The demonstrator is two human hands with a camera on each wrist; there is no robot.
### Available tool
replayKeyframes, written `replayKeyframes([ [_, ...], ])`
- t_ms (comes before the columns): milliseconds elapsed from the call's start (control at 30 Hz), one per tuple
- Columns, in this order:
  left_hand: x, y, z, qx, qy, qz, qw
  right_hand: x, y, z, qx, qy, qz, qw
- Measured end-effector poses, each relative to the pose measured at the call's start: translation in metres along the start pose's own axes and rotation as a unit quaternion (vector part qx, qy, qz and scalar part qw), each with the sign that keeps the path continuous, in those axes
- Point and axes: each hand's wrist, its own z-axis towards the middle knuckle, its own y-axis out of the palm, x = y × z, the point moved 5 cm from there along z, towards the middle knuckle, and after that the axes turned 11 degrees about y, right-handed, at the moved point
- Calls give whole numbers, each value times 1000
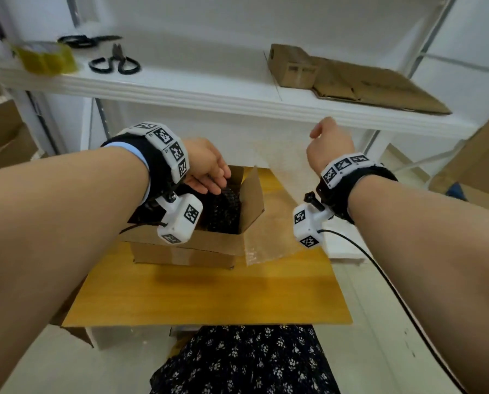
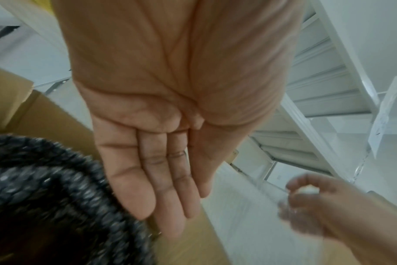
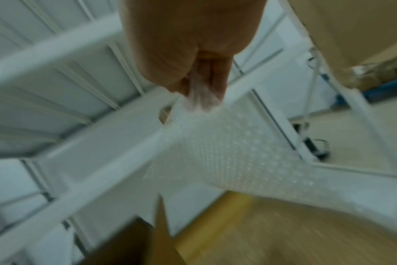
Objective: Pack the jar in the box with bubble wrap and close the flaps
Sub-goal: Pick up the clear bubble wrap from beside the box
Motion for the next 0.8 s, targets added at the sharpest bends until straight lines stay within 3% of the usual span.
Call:
replayKeyframes([
  [133,36,-13,-6,53,65,-26,996,-57,-53,6,78,-68,102,989],
  [233,63,-24,-13,69,102,-78,989,-103,-79,3,75,-129,175,973],
  [400,91,-45,-33,35,118,-179,976,-166,-76,-37,-128,-202,253,937],
  [500,94,-50,-50,-43,184,-274,943,-182,-64,-58,-256,-159,345,889],
  [567,89,-58,-57,-8,198,-310,930,-181,-58,-64,-340,-114,396,846],
  [600,83,-63,-59,32,190,-311,931,-177,-58,-62,-349,-100,406,839],
  [667,72,-76,-65,105,174,-309,929,-164,-61,-55,-322,-94,381,861],
  [733,64,-88,-69,152,172,-304,925,-151,-56,-50,-310,-124,261,906],
  [800,61,-98,-71,171,181,-307,919,-137,-40,-56,-349,-144,106,920],
])
